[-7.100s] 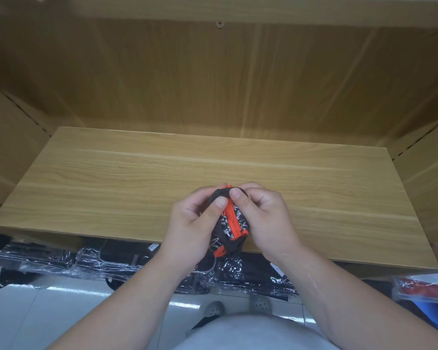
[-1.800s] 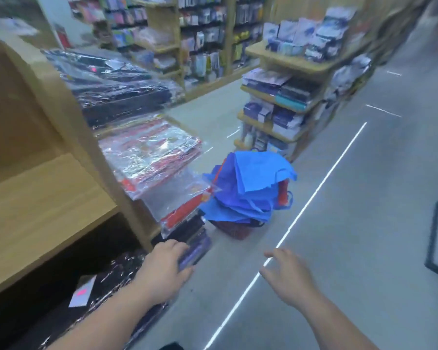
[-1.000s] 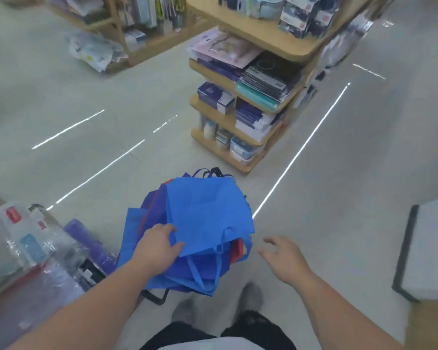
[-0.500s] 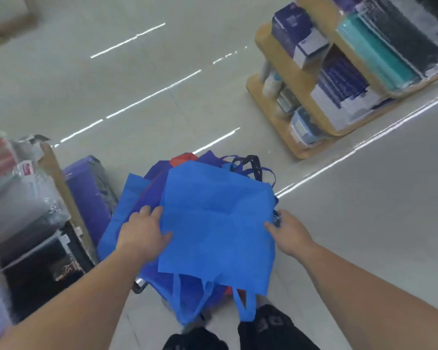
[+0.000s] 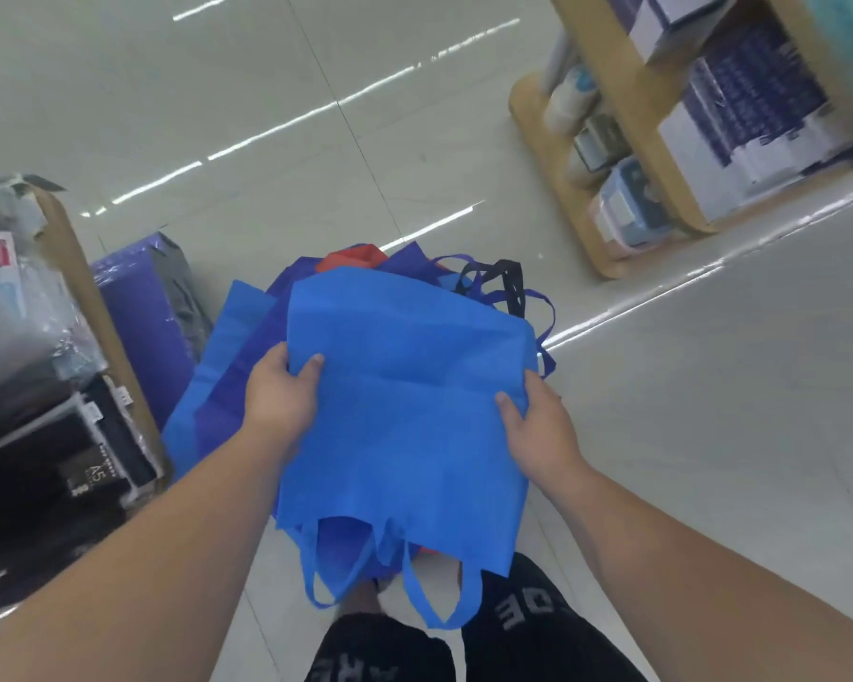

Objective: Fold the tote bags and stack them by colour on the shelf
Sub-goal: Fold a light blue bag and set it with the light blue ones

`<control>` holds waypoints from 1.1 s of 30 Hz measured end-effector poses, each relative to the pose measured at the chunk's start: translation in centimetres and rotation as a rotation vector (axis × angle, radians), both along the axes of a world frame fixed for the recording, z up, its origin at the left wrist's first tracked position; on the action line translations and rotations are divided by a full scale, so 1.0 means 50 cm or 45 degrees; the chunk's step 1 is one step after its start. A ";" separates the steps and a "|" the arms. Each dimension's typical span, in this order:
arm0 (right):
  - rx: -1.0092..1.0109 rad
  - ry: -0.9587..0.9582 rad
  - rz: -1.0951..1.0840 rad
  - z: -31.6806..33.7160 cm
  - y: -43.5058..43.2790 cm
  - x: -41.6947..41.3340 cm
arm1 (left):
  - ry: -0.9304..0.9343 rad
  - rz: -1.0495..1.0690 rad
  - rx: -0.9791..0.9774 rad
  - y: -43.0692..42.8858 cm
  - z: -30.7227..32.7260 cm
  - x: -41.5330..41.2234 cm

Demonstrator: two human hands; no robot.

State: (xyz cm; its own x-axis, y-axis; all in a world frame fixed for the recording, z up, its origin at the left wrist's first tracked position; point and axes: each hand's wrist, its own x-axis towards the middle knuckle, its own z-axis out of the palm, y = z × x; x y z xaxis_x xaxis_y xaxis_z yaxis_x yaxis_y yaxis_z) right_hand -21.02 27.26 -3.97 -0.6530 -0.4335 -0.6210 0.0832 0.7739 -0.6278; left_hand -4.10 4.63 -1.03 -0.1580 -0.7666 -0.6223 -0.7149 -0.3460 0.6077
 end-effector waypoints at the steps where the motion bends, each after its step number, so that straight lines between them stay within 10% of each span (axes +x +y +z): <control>1: -0.034 0.002 -0.018 0.021 0.001 0.005 | 0.047 0.022 0.002 0.003 0.019 0.007; 17: -0.921 -0.398 -0.401 0.516 -0.118 0.213 | 0.629 0.048 -0.253 -0.024 0.643 0.364; 33: -0.782 -0.602 0.767 0.635 -0.294 0.361 | 0.429 1.065 -0.594 0.284 0.740 0.726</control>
